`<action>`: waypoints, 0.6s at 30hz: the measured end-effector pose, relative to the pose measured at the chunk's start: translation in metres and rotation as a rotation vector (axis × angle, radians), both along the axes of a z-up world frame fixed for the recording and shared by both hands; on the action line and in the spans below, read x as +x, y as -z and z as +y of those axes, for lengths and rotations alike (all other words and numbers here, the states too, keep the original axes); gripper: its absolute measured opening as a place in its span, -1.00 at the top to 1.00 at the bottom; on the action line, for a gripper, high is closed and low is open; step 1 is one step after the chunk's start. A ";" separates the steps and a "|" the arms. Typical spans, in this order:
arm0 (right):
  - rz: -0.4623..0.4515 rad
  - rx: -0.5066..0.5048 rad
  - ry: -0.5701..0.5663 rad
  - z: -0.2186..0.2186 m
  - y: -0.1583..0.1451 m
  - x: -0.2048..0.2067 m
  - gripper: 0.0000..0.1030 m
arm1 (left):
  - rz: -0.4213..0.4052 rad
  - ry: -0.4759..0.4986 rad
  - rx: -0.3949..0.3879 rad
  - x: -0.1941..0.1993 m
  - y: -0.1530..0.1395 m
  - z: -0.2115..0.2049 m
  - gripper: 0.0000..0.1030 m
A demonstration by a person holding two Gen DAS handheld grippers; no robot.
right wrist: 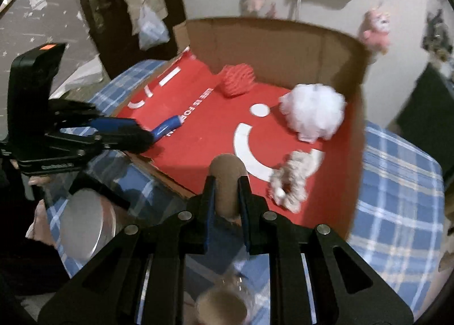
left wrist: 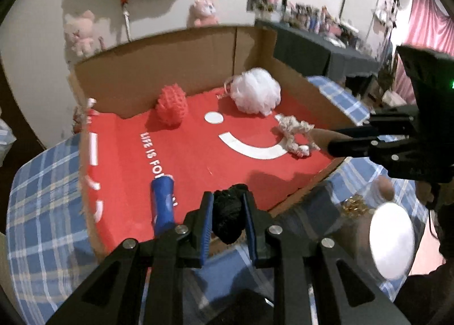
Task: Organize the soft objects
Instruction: 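Lift and carry the black ball and tan disc over into the box, then open the left tool releasing the black ball while the right tool releases the tan disc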
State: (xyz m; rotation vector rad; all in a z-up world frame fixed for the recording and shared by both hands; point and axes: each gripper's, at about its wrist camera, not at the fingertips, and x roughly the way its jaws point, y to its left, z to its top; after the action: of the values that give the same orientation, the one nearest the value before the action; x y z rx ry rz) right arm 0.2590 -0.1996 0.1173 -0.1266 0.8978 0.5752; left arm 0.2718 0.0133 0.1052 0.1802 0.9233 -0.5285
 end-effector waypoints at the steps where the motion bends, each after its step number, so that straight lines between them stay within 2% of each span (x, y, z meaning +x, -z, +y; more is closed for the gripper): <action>1: 0.019 -0.002 -0.017 0.004 0.002 0.007 0.70 | 0.017 0.012 -0.005 0.008 0.003 -0.003 0.57; 5: 0.131 -0.033 -0.109 0.021 0.015 0.033 0.67 | 0.071 0.036 0.017 0.031 0.013 -0.013 0.56; 9: 0.204 -0.072 -0.136 0.034 0.031 0.056 0.67 | 0.117 0.048 0.035 0.046 0.024 -0.022 0.56; 18: 0.254 -0.160 -0.163 0.047 0.051 0.075 0.65 | 0.158 0.059 0.081 0.056 0.041 -0.031 0.53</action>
State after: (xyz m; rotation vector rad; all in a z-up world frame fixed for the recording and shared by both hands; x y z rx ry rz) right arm 0.3338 -0.1525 0.0666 -0.2775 1.1885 0.6804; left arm 0.3281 -0.0177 0.0642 0.2420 1.0963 -0.5662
